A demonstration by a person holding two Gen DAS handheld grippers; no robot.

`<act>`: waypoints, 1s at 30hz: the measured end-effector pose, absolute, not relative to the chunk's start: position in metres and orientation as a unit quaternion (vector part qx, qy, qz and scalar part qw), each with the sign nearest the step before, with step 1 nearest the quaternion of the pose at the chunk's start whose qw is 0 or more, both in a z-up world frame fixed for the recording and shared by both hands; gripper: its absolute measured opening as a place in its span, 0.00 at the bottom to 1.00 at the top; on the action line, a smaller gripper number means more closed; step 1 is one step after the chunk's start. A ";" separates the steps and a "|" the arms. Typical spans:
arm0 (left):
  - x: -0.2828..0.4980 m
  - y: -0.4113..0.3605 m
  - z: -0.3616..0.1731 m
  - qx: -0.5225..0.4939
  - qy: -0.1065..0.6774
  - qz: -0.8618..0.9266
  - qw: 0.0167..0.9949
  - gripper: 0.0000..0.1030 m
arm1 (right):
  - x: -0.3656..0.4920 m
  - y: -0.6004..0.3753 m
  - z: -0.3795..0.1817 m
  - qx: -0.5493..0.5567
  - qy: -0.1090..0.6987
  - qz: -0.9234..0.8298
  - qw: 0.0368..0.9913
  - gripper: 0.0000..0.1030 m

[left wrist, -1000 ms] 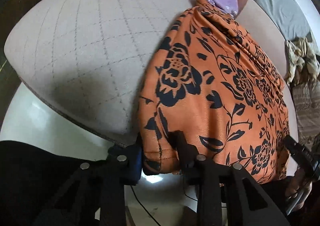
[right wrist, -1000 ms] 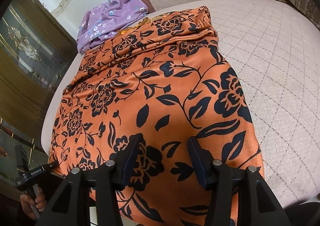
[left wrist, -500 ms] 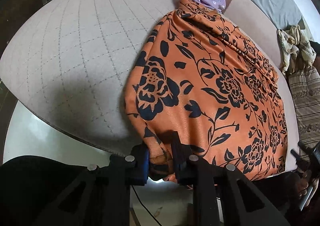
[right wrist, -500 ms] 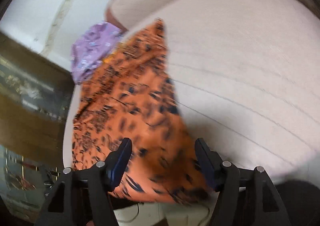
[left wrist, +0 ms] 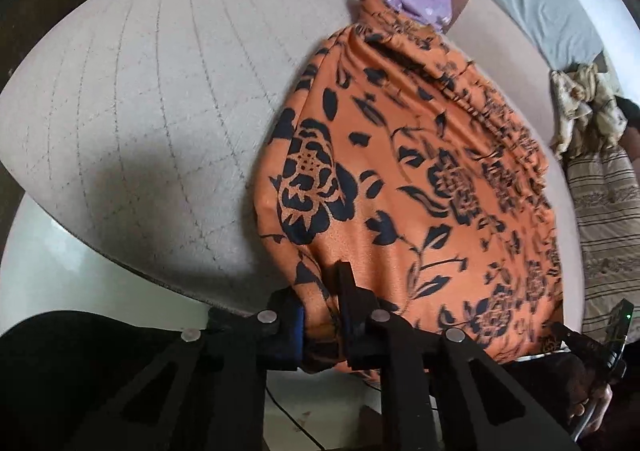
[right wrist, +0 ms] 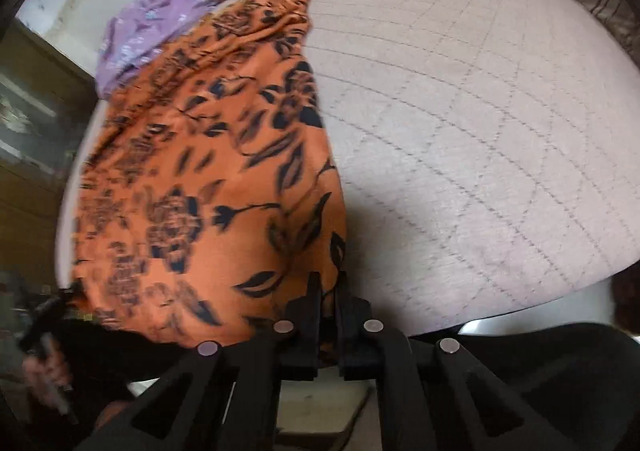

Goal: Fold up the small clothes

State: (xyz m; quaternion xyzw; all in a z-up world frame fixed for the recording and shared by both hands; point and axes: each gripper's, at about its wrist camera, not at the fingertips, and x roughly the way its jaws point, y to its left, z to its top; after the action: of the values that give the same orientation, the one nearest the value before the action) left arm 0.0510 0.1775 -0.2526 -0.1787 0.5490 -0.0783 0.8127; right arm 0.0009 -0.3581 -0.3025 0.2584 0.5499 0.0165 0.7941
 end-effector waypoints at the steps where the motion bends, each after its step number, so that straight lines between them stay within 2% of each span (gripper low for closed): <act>1: 0.051 0.179 -0.246 -0.179 0.545 -0.085 0.815 0.14 | -0.001 -0.361 -0.297 0.265 0.544 0.024 0.796 0.05; 16: 0.092 0.197 -0.129 -0.210 0.455 -0.165 0.850 0.13 | 0.006 -0.421 -0.182 0.445 0.309 0.177 0.822 0.04; 18: 0.106 0.189 -0.123 -0.200 0.454 -0.163 0.853 0.13 | 0.017 -0.424 -0.175 0.430 0.325 0.153 0.828 0.04; 20: 0.110 0.183 -0.124 -0.190 0.456 -0.162 0.855 0.13 | 0.031 -0.420 -0.181 0.381 0.384 0.094 0.836 0.08; 24: 0.105 0.176 -0.141 -0.190 0.471 -0.161 0.846 0.13 | 0.039 -0.410 -0.222 0.379 0.469 0.064 0.795 0.10; 25: 0.102 0.178 -0.146 -0.194 0.475 -0.158 0.844 0.13 | 0.037 -0.407 -0.231 0.377 0.480 0.053 0.790 0.17; 26: 0.098 0.181 -0.151 -0.199 0.479 -0.153 0.841 0.13 | 0.033 -0.402 -0.243 0.372 0.489 0.040 0.788 0.38; 27: 0.095 0.186 -0.153 -0.202 0.480 -0.149 0.841 0.13 | 0.029 -0.399 -0.252 0.371 0.496 0.034 0.785 0.54; 28: 0.093 0.189 -0.153 -0.205 0.480 -0.146 0.840 0.13 | 0.023 -0.398 -0.259 0.373 0.498 0.031 0.782 0.78; 30: 0.088 0.197 -0.156 -0.209 0.483 -0.139 0.839 0.13 | 0.015 -0.391 -0.276 0.368 0.502 0.021 0.782 0.78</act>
State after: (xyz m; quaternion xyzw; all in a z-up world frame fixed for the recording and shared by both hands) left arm 0.0876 0.1966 -0.1558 -0.2086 0.4833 -0.1395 0.8387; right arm 0.0152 -0.3911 -0.2756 0.3679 0.5024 0.0214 0.7822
